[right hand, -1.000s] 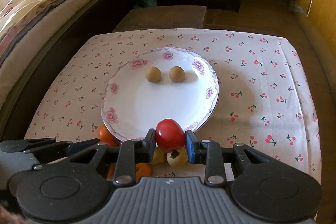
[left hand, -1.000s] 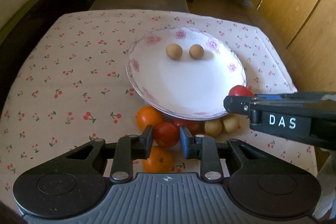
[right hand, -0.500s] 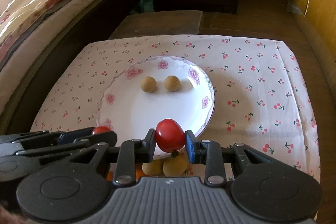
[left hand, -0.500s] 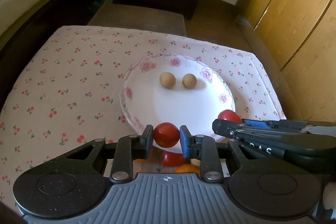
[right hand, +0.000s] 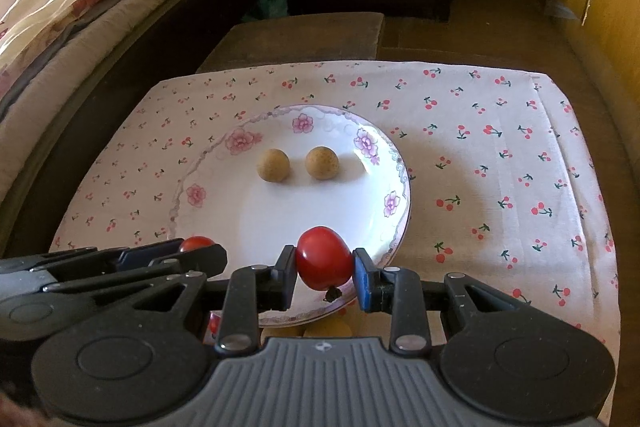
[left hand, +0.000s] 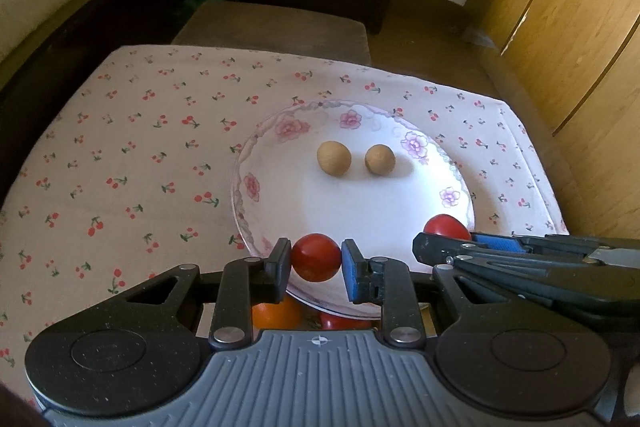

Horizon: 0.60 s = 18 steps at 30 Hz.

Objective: Organize fruits
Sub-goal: 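Open both grippers to drop the two red tomatoes into the bowl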

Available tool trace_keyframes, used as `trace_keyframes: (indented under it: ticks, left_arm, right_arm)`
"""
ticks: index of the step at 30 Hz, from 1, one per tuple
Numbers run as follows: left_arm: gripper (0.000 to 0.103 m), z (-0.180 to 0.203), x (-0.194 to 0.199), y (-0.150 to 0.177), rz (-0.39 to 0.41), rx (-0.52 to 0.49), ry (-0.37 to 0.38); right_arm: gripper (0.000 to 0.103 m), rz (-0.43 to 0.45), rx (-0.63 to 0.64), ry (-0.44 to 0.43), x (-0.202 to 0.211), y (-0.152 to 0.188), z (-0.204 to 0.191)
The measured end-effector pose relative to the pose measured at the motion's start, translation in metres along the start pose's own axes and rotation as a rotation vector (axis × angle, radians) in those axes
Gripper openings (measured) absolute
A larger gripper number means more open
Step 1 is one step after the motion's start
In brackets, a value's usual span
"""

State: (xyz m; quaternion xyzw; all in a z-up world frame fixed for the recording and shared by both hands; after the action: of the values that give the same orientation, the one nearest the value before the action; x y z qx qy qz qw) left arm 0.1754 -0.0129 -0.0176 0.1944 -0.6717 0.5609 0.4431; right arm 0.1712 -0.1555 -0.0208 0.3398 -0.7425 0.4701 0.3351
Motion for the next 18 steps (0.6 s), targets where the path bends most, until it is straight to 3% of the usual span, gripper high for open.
trace_keyframes:
  ticks: [18]
  left_arm:
    - [0.035, 0.0004, 0.001, -0.0006, 0.002, -0.011, -0.014]
  right_arm:
    - [0.033, 0.01, 0.0, 0.006, -0.0004, -0.0003, -0.0013]
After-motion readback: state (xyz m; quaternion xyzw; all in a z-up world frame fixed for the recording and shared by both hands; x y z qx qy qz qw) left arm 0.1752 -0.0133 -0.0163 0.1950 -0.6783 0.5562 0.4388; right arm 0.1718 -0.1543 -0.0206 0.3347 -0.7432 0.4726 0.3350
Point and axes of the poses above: each gripper's, at about its wrist camera, not at the fingertips, and x roughly against the way its jaws point, z to its right, y to its underside, the point moved 2 cm from there along -x, roughly the way its jaws point, and after that the axes turned 15 degrees about -x, right-handed, at the moved point
